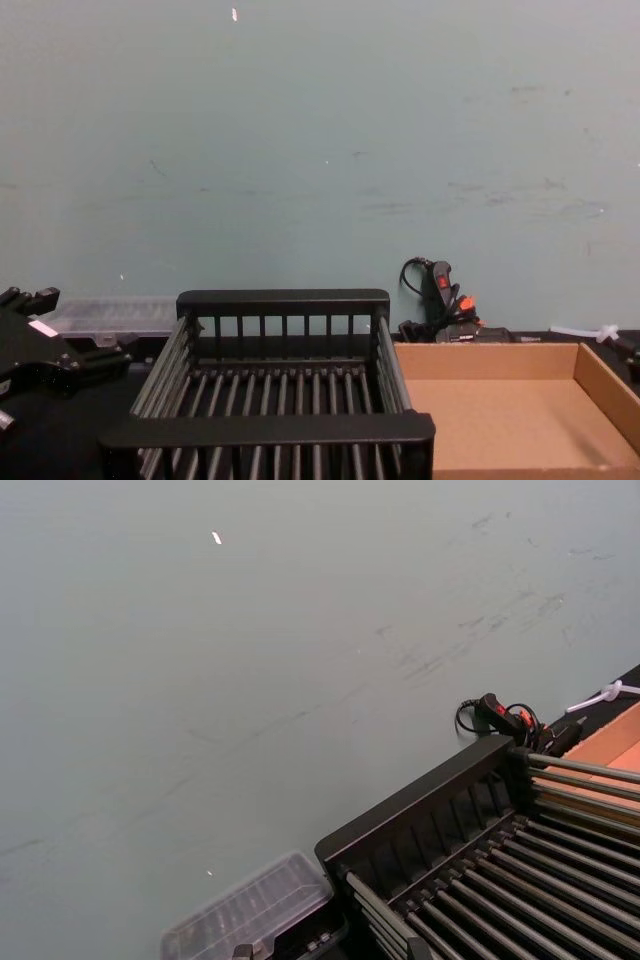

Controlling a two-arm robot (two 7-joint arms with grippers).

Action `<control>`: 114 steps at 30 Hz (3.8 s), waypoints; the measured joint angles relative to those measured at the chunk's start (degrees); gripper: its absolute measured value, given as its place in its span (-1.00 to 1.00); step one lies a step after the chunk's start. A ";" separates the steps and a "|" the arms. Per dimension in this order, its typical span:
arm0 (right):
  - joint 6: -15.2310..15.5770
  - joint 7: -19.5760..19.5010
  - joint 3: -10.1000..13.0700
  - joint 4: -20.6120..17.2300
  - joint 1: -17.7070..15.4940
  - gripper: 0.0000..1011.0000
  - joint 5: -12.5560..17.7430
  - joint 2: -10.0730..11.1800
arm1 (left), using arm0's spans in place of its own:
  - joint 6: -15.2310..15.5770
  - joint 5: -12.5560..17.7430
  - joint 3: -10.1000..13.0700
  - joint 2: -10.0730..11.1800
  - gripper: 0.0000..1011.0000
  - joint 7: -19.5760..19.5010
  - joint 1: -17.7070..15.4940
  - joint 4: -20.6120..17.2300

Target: Pick up the white tape and place it into the black box , Pick up the silver tape and place it into the brown box.

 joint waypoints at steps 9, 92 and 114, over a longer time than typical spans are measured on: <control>0.00 0.00 0.00 0.00 0.00 0.98 0.00 0.00 | 0.00 0.00 0.00 0.00 0.98 0.00 0.00 0.00; 25.41 8.96 9.31 -24.25 -15.22 0.98 9.49 0.98 | 0.00 0.00 0.00 0.00 0.98 0.00 0.00 0.00; 28.89 9.40 12.55 -27.21 -22.71 0.98 8.49 0.49 | 0.00 0.00 0.00 0.00 0.98 0.00 0.00 0.00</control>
